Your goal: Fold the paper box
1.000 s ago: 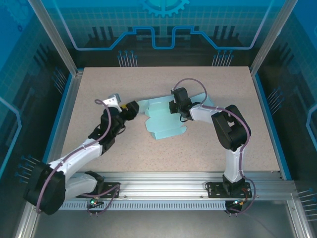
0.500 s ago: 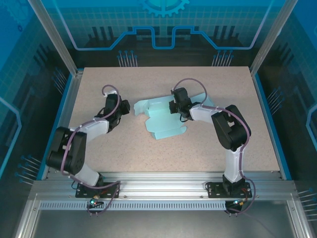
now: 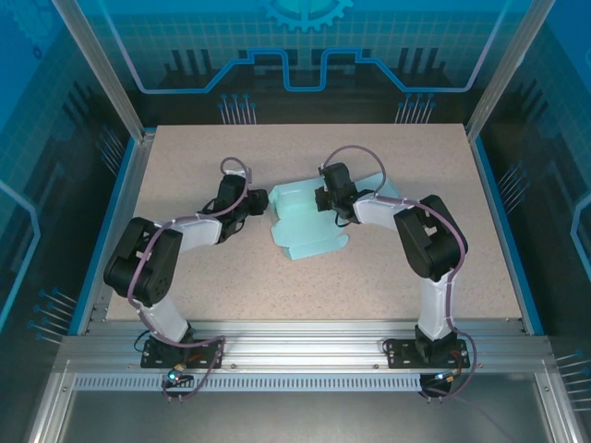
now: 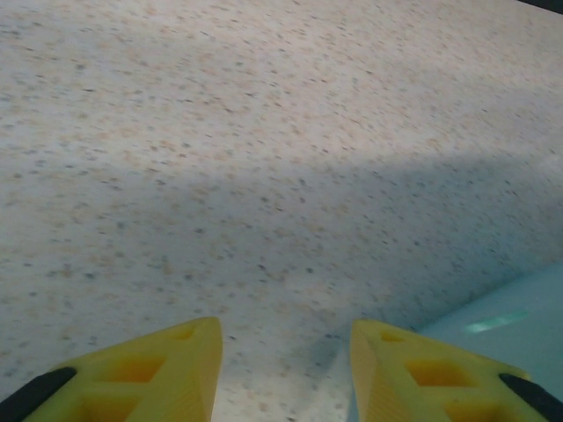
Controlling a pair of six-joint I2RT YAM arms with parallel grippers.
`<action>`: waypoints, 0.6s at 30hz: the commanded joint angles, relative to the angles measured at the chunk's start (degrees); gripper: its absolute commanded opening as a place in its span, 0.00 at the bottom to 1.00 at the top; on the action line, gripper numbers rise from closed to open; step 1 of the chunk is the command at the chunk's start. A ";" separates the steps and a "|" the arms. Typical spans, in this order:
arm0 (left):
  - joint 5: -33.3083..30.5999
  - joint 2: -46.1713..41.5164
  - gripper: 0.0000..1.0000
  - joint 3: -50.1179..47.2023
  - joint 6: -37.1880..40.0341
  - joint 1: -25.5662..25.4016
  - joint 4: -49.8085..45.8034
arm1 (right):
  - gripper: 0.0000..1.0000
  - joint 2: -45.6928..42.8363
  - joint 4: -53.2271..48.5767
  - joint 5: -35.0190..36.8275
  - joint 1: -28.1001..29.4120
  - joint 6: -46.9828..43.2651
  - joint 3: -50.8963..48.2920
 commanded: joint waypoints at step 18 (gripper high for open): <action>1.10 -4.97 0.47 -7.48 3.93 -6.52 1.08 | 0.00 3.09 -6.38 -2.33 1.10 0.43 -0.34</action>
